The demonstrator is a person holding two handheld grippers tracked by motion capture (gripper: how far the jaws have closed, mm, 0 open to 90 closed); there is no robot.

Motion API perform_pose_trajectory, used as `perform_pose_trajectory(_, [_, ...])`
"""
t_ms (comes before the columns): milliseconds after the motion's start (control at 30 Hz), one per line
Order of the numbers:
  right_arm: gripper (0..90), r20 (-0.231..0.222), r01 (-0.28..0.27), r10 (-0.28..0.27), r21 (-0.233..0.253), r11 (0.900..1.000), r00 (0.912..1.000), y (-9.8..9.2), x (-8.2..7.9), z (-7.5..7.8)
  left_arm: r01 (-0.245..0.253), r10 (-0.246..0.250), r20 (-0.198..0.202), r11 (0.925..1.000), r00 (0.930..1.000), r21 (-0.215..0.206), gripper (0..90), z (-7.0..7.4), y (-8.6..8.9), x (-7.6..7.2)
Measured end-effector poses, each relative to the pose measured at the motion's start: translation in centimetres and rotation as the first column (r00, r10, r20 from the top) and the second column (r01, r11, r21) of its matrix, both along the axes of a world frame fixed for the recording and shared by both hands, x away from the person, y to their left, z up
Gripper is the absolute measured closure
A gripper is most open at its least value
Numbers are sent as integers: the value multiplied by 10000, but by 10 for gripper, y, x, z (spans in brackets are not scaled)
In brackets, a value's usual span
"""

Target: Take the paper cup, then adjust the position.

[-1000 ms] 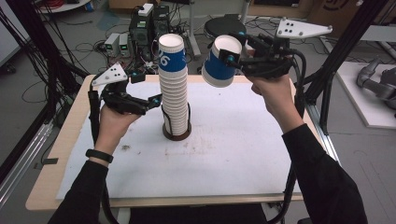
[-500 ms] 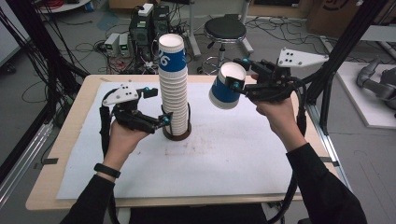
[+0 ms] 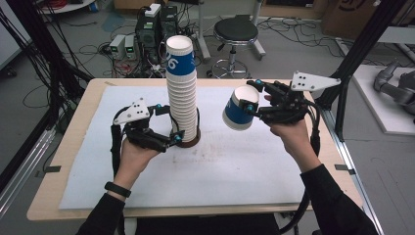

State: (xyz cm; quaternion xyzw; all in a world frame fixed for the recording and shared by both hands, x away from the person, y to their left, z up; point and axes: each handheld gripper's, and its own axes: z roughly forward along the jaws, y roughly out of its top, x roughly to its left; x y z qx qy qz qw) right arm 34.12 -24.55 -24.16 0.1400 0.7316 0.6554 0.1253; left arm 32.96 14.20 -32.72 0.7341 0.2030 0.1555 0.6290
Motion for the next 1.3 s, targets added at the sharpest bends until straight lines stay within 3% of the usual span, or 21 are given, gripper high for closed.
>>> perform_pose_trajectory(367, [316, -352, 217, -228, -300, 9993, 9991, -9, -5, -36, 136, -136, -97, 9999, 9999, 34, 17, -7, -1, -2])
perform_pose_trajectory(733, [316, -911, 396, -402, -82, 9992, 9950, -19, -5, -67, 239, -234, -250, 9995, 9994, 185, 17, -17, -5, 0])
perform_pose_trajectory(1000, [316, -920, 542, -543, -42, 9985, 9943, -27, -6, -70, 340, -337, -179, 9992, 9993, 201, 17, -18, -9, -1])
perform_pose_trajectory(1300, [316, -1007, 385, -381, 20, 9993, 9942, -29, -10, -70, 844, -839, -226, 9961, 9962, 245, 17, -17, -21, -5])
